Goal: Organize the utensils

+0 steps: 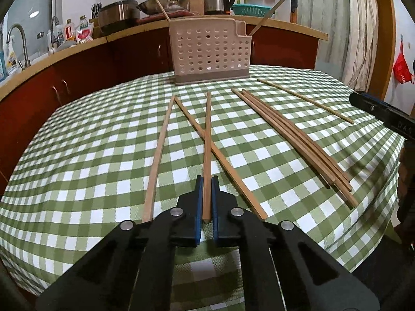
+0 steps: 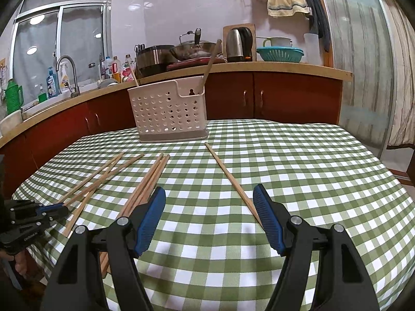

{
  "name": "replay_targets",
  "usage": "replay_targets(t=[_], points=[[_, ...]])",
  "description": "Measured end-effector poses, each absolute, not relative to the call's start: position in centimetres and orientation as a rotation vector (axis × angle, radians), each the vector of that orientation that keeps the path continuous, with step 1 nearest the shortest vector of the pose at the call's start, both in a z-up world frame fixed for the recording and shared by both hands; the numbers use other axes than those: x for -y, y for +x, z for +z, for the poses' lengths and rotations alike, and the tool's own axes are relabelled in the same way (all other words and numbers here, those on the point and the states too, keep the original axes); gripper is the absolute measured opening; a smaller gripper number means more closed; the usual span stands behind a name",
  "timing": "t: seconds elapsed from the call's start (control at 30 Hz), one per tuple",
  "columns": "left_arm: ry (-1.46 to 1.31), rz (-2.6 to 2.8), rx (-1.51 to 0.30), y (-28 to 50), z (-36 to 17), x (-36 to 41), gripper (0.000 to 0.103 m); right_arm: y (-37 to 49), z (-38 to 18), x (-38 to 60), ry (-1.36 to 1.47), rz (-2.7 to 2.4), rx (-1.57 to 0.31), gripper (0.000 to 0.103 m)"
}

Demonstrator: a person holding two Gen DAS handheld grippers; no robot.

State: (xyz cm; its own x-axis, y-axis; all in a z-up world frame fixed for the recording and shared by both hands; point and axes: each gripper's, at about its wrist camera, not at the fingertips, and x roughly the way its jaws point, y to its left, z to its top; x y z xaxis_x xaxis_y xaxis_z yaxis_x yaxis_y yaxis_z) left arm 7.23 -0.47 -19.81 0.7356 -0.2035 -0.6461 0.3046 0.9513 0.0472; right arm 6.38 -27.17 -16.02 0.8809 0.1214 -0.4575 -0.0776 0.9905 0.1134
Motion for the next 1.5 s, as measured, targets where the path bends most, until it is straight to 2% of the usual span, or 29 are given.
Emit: replay_targets(t=[0.17, 0.53, 0.7, 0.83, 0.9, 1.17, 1.5], points=[[0.145, -0.282, -0.671, 7.0, -18.9, 0.4, 0.006, 6.7, -16.5, 28.0, 0.094, 0.07, -0.495, 0.066], [0.129, -0.276, -0.666, 7.1, -18.5, 0.3, 0.006, 9.0, -18.4, 30.9, 0.135, -0.012, -0.613, 0.043], [0.123, -0.275, -0.668, 7.2, -18.5, 0.3, 0.006, 10.3, -19.2, 31.0, 0.121, -0.014, -0.677, 0.036], [0.118, -0.272, -0.666, 7.2, -18.5, 0.2, 0.006, 10.5, -19.8, 30.6, 0.101, 0.009, -0.715, 0.012], [0.114, -0.272, -0.667, 7.2, -18.5, 0.1, 0.006, 10.1, -19.6, 29.8, 0.058, 0.018, -0.709, 0.008], [0.105, -0.263, -0.648, 7.1, -18.0, -0.3, 0.006, 7.1, -18.3, 28.6, 0.032, 0.042, -0.631, 0.007], [0.081, -0.246, -0.562, 6.1, -15.4, -0.8, 0.006, 4.3, -12.9, 27.9, 0.014, 0.058, -0.459, 0.006]])
